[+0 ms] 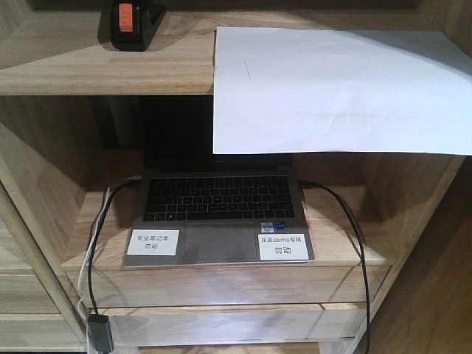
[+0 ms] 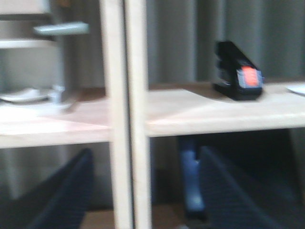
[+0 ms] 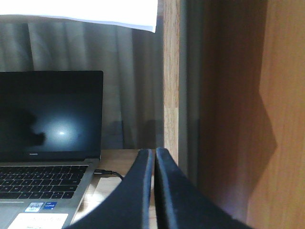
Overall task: Grab stapler and paper to desk for stapling
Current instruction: 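Reach the left gripper toward the black stapler on the upper shelf, then close the left gripper around the black stapler body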
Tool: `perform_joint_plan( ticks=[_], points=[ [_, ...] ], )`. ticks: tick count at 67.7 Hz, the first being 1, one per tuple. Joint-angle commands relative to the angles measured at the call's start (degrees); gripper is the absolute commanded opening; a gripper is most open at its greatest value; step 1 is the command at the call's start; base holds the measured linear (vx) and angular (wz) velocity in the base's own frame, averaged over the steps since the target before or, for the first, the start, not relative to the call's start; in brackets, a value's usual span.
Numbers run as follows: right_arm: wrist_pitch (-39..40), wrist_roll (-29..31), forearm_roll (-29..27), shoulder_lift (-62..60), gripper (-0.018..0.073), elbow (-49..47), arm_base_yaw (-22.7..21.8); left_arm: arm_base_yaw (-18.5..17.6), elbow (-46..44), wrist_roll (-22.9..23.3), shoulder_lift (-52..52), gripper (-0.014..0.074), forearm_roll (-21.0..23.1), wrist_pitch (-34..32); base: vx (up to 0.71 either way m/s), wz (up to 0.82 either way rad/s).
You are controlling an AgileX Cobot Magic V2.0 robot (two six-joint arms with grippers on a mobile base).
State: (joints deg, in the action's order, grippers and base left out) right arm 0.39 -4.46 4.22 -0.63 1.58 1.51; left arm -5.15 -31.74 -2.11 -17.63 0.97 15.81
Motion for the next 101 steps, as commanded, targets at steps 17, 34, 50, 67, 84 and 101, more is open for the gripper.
perform_joint_plan(
  ticks=[17,34,50,67,84,101],
  points=[
    [4.2,-0.1,0.2,-0.9,-0.0009,0.2,-0.3,-1.8,-1.7,0.9,-2.6,0.0498,0.7,-4.2,0.00,0.00],
    [4.2,-0.1,0.2,-0.9,-0.0009,0.2,-0.3,-5.8,-7.3,1.4,-8.0,0.0498,1.9,-3.0,0.00,0.00],
    [4.2,-0.1,0.2,-0.9,-0.0009,0.2,-0.3,-9.5,-20.4,1.4,-21.7,0.0498,2.3,1.9,0.00,0.00],
    [4.2,-0.1,0.2,-0.9,-0.0009,0.2,-0.3,-14.0,-34.4,1.3,-35.6,0.0498,2.3,5.0,0.00,0.00],
    [4.2,-0.1,0.2,-0.9,-0.0009,0.2,-0.3,-16.9,-51.9,0.0,-51.2,0.0498,1.8,12.5,0.00,0.00],
    [4.2,-0.1,0.2,-0.9,-0.0009,0.2,-0.3,-17.3,-70.1,0.5,-64.8,0.0498,1.3,20.3,0.00,0.00]
  ],
)
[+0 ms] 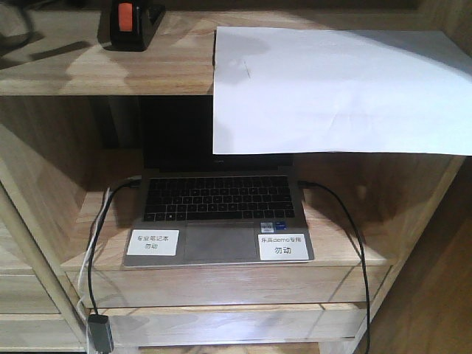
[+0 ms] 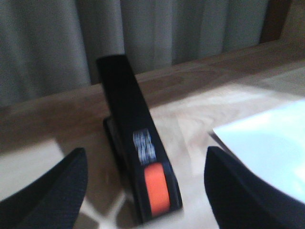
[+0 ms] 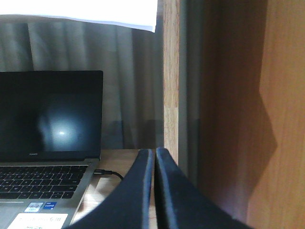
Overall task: Grab stapler and paper to desk for stapling
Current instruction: 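Close the left gripper around the black stapler body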
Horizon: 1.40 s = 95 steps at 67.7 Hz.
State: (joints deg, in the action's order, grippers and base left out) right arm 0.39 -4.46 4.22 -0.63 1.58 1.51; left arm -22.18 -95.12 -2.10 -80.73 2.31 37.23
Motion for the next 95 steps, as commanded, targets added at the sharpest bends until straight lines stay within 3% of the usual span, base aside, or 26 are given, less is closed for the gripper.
perform_joint_plan(
  ticks=[1,15,30,59,70,95],
  points=[
    [4.2,-0.1,0.2,-0.9,-0.0009,0.2,-0.3,-0.3,-7.7,0.6,-2.4,0.0498,0.0,-0.5,0.00,0.00],
    [4.2,-0.1,0.2,-0.9,-0.0009,0.2,-0.3,-0.3,-23.1,3.6,-11.7,0.0498,0.0,8.2,0.00,0.00],
    [4.2,-0.1,0.2,-0.9,-0.0009,0.2,-0.3,-0.2,-33.6,5.1,-18.4,0.0498,0.0,15.4,0.00,0.00],
    [4.2,-0.1,0.2,-0.9,-0.0009,0.2,-0.3,-0.2,-34.3,5.3,-21.6,0.0498,-0.1,17.1,0.00,0.00],
    [4.2,-0.1,0.2,-0.9,-0.0009,0.2,-0.3,-0.2,-34.3,7.5,-21.9,0.0490,-3.9,17.3,0.00,0.00],
    [4.2,-0.1,0.2,-0.9,-0.0009,0.2,-0.3,-0.2,-34.3,7.6,-23.1,0.0391,-3.6,18.2,0.00,0.00]
  ],
)
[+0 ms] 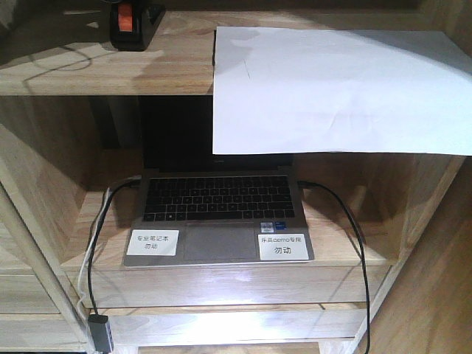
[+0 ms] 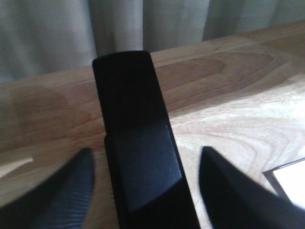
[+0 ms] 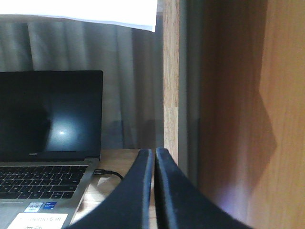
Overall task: Grab stapler and paper to desk for stapling
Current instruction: 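Close the left gripper around the black stapler body, then lift the stapler off the shelf and lower it with the left arm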
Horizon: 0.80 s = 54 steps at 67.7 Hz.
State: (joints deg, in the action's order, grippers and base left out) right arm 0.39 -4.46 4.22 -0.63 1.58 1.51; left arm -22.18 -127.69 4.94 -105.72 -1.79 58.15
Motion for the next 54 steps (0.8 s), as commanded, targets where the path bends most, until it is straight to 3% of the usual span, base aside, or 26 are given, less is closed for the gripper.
perform_joint_plan(
  ticks=[1,9,15,29,47,54],
  points=[
    [4.2,-0.1,0.2,-0.9,-0.0009,0.2,-0.3,-0.2,-1.7,0.5,1.7,0.0391,0.5,-2.7,0.00,0.00],
    [4.2,-0.1,0.2,-0.9,-0.0009,0.2,-0.3,-0.2,-1.7,0.5,1.3,0.0382,0.5,-2.3,0.00,0.00],
    [4.2,-0.1,0.2,-0.9,-0.0009,0.2,-0.3,-0.2,-1.7,0.5,1.3,0.0324,0.5,-3.2,0.00,0.00],
    [4.2,-0.1,0.2,-0.9,-0.0009,0.2,-0.3,-0.2,-1.7,0.5,2.5,-0.0004,0.3,-5.8,0.00,0.00],
    [4.2,-0.1,0.2,-0.9,-0.0009,0.2,-0.3,-0.2,-1.8,0.4,6.5,-0.0008,0.3,-7.8,0.00,0.00],
    [4.2,-0.1,0.2,-0.9,-0.0009,0.2,-0.3,-0.2,-1.7,-0.7,8.9,-0.0008,0.5,-5.6,0.00,0.00]
  ],
)
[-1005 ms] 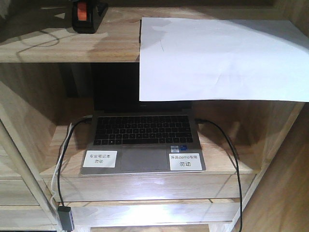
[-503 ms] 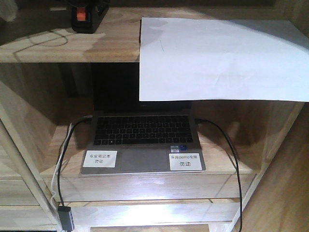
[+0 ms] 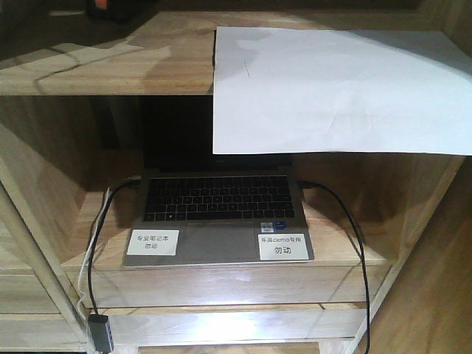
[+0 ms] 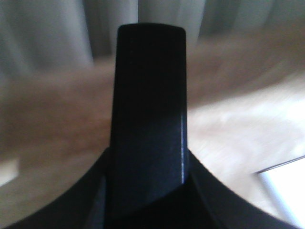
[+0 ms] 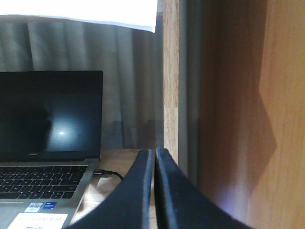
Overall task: Grab stapler and paper to desk for stapling
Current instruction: 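Lift the stapler off the shelf and lower it with the left arm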
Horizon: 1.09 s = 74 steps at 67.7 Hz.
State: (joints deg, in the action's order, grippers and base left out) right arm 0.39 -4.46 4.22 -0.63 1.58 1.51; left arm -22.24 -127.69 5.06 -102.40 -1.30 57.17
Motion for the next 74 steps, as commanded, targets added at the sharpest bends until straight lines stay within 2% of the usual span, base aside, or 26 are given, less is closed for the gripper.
perform_joint_plan(
  ticks=[1,10,19,36,43,74],
  points=[
    [4.2,-0.1,0.2,-0.9,-0.0009,0.2,-0.3,-0.1,-1.7,-1.1,6.0,-0.0008,0.2,-4.0,0.00,0.00],
    [4.2,-0.1,0.2,-0.9,-0.0009,0.2,-0.3,-0.1,-0.1,-5.6,9.8,-0.0007,3.3,-1.4,0.00,0.00],
    [4.2,-0.1,0.2,-0.9,-0.0009,0.2,-0.3,-0.1,6.7,-7.3,14.7,-0.0007,5.7,-4.4,0.00,0.00],
    [4.2,-0.1,0.2,-0.9,-0.0009,0.2,-0.3,-0.1,32.1,-7.1,32.2,-0.0007,5.7,-20.2,0.00,0.00],
    [4.2,-0.1,0.2,-0.9,-0.0009,0.2,-0.3,-0.1,41.7,-7.0,39.9,-0.0007,5.7,-23.7,0.00,0.00],
    [4.2,-0.1,0.2,-0.9,-0.0009,0.2,-0.3,-0.1,72.3,-7.1,67.2,-0.0007,5.7,-23.3,0.00,0.00]
  ],
)
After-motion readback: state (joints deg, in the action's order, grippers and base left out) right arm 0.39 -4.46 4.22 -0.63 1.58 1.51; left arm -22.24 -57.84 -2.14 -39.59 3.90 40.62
